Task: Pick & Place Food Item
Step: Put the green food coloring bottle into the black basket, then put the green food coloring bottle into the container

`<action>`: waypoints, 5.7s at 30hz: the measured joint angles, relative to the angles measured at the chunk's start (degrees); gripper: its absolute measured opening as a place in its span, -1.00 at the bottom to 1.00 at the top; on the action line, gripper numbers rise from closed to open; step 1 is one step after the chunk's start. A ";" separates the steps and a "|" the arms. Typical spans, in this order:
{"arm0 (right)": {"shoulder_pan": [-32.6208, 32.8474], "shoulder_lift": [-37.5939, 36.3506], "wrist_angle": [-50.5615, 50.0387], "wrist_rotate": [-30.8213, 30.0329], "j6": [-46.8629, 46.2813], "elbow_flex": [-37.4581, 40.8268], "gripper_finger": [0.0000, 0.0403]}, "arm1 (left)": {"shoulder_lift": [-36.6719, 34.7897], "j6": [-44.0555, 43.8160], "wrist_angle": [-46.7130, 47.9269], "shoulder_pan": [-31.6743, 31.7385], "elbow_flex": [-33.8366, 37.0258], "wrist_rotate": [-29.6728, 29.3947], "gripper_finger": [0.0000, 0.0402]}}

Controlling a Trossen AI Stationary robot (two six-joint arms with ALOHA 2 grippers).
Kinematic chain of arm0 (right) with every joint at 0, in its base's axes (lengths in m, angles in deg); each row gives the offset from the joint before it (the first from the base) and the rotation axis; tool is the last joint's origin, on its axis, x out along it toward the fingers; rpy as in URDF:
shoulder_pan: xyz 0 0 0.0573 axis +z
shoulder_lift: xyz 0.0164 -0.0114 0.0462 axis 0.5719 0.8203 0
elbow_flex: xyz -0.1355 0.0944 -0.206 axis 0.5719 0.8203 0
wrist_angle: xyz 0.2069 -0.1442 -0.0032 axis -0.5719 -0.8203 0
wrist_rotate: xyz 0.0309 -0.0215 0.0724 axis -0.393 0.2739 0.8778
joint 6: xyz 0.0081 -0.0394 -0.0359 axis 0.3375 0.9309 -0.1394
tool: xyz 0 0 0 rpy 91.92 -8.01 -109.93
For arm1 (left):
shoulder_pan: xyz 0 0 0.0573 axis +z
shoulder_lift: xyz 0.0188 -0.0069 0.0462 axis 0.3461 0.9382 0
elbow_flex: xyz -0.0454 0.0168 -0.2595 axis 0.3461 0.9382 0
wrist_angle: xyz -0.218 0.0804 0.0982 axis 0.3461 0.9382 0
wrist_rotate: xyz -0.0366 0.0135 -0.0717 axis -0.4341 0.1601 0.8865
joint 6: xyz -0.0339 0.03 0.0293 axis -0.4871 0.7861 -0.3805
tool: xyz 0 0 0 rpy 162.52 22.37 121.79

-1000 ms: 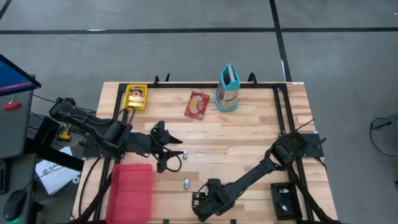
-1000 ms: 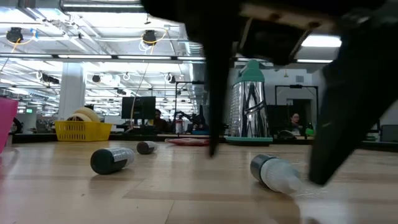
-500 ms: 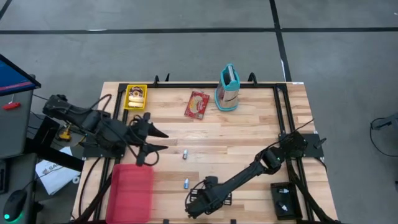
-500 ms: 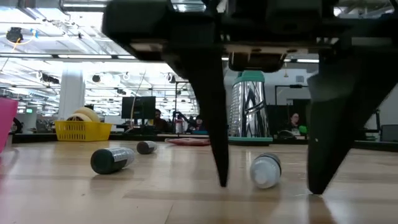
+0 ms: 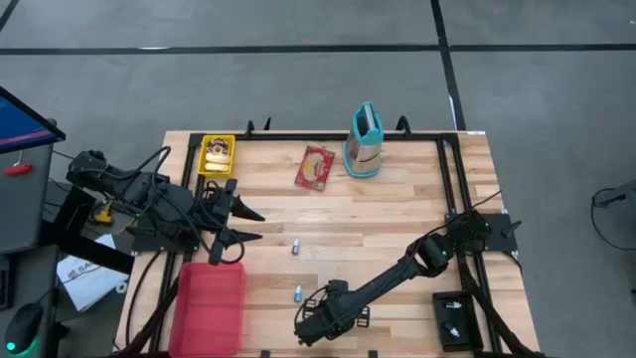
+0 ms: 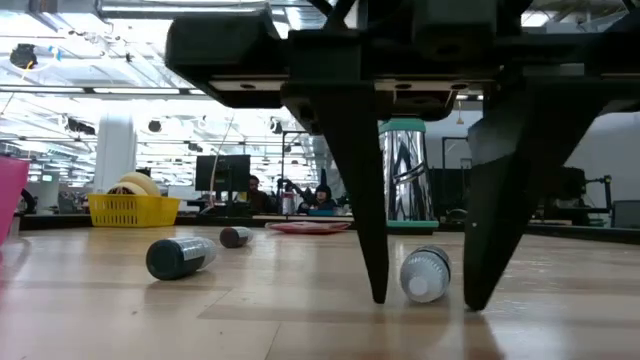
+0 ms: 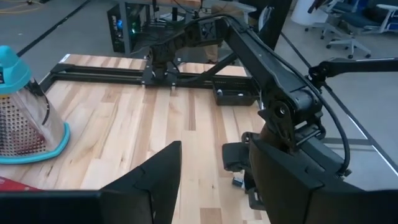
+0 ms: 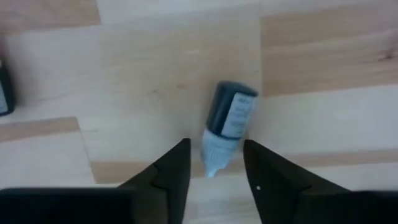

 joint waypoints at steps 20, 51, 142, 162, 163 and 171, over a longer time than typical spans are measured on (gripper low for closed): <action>1.22 -0.04 -3.73 -1.51 -0.39 0.00 -0.95 | 0.02 -0.04 0.00 0.00 0.00 0.00 -0.07; 4.23 -2.43 -15.00 -1.81 -2.57 -5.27 -1.00 | 0.02 -0.09 -0.02 0.00 0.00 -0.10 -0.07; -9.08 -0.26 -8.19 -3.25 25.00 1.86 0.19 | 0.04 -3.06 -0.04 -0.01 0.00 3.01 -0.07; -9.38 -0.15 -4.82 -3.34 27.57 1.90 -0.48 | 0.04 -3.06 -0.04 -0.01 0.00 2.99 -0.07; -9.38 -0.15 -4.68 -3.31 27.56 1.90 -0.52 | 0.04 -3.06 -0.04 -0.01 0.00 2.99 -0.07; -9.32 -0.15 -4.52 -2.59 26.87 1.86 -0.67 | 0.04 -3.06 -0.04 -0.02 0.00 2.96 -0.07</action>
